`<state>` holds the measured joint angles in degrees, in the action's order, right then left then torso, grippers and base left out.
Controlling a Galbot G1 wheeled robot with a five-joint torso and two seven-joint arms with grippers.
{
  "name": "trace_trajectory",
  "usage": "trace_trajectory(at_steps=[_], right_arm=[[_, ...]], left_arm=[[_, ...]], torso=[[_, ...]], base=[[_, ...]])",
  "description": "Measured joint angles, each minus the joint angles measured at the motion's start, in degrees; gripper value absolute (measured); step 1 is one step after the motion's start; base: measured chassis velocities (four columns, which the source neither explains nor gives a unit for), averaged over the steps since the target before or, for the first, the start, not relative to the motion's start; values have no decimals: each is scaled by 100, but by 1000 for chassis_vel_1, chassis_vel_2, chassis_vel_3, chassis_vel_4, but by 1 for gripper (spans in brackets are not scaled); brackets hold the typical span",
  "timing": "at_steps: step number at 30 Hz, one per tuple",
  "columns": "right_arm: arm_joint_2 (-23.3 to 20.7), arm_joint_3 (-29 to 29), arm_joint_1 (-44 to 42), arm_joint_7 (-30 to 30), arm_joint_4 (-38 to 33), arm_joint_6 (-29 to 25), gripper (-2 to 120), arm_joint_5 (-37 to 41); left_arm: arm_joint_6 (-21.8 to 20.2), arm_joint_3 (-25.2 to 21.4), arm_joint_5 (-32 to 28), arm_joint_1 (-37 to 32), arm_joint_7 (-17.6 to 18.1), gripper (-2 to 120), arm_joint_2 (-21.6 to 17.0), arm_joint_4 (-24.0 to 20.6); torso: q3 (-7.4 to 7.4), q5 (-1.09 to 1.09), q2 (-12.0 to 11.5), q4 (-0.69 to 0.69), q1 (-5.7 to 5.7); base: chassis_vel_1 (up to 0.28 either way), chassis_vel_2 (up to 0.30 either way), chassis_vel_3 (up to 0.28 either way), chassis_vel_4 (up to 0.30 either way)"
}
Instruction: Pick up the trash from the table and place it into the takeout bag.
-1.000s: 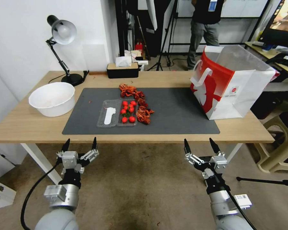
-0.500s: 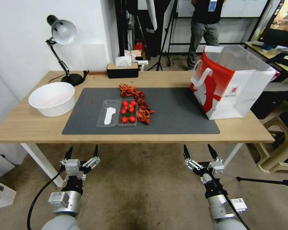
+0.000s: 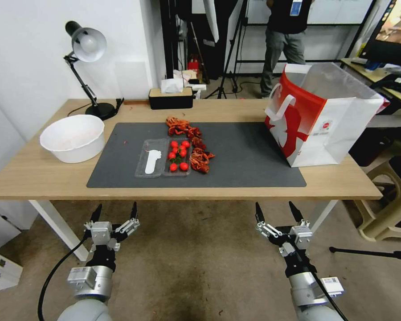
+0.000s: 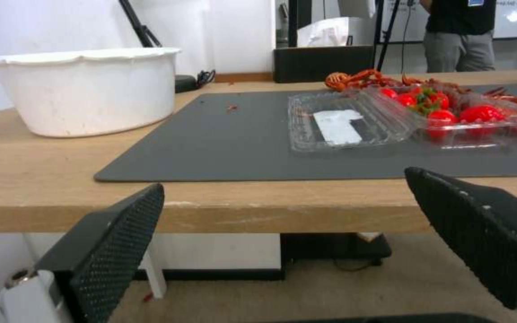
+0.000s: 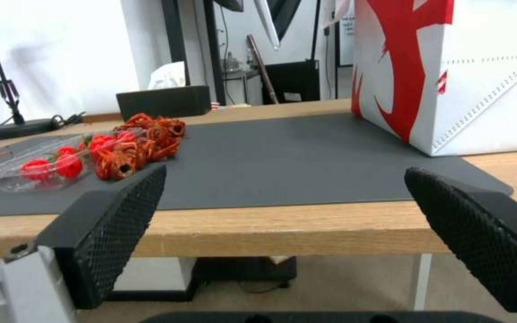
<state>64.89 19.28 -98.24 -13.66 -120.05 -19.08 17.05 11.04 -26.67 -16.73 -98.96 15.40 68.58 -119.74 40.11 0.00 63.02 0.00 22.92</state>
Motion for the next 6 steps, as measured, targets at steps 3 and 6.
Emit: trace_trajectory(at_steps=[3,6], right_arm=[[-1,0,0,0,-2,2,100,-2],[-1,0,0,-1,-2,2,100,-3]], left_arm=[[-2,2,-2,2,1,100,-1,0],[-2,3,-2,3,2,100,-2,0]], torso=[[0,0,0,0,0],[0,0,0,0,0]], base=[[0,0,0,0],[0,0,0,0]])
